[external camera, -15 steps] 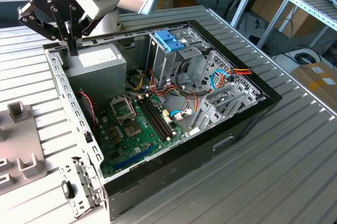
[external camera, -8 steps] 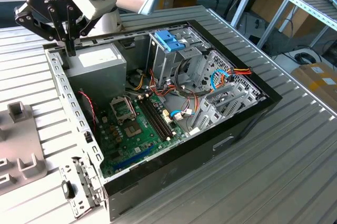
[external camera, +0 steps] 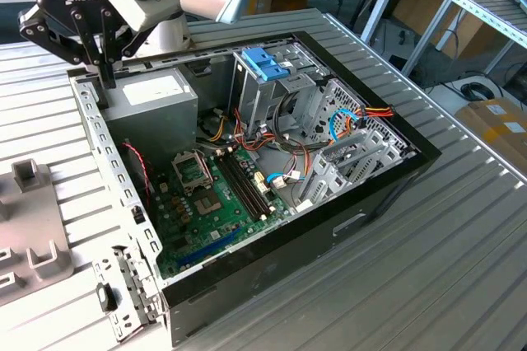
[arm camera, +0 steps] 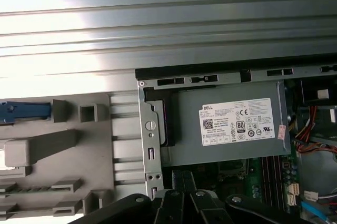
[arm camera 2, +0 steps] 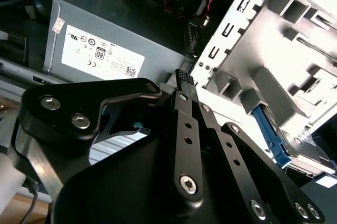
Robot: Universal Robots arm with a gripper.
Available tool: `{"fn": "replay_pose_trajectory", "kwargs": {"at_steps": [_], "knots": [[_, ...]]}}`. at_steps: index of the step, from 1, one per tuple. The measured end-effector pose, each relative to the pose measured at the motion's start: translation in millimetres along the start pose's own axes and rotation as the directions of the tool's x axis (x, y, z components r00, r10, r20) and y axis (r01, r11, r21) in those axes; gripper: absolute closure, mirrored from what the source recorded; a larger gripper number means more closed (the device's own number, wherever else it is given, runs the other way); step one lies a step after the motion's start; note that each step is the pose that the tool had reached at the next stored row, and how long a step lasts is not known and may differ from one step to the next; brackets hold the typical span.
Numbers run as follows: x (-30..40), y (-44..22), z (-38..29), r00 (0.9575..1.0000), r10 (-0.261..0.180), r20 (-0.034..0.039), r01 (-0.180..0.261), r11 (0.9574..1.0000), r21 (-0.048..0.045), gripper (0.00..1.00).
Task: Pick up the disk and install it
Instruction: 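Reach for the disk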
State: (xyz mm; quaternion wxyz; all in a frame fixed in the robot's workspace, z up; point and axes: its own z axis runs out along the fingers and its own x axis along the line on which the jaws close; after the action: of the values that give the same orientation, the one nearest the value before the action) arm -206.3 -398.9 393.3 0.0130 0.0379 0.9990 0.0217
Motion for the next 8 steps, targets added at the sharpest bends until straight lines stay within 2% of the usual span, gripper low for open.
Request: {"fn": "replay_pose_trajectory", "kwargs": {"at_steps": [8], "knots": [[3.5, -0.3, -0.1, 1.0000, 0.000, 0.0001, 0.000, 1.0000, -0.0001, 0.90]]}}
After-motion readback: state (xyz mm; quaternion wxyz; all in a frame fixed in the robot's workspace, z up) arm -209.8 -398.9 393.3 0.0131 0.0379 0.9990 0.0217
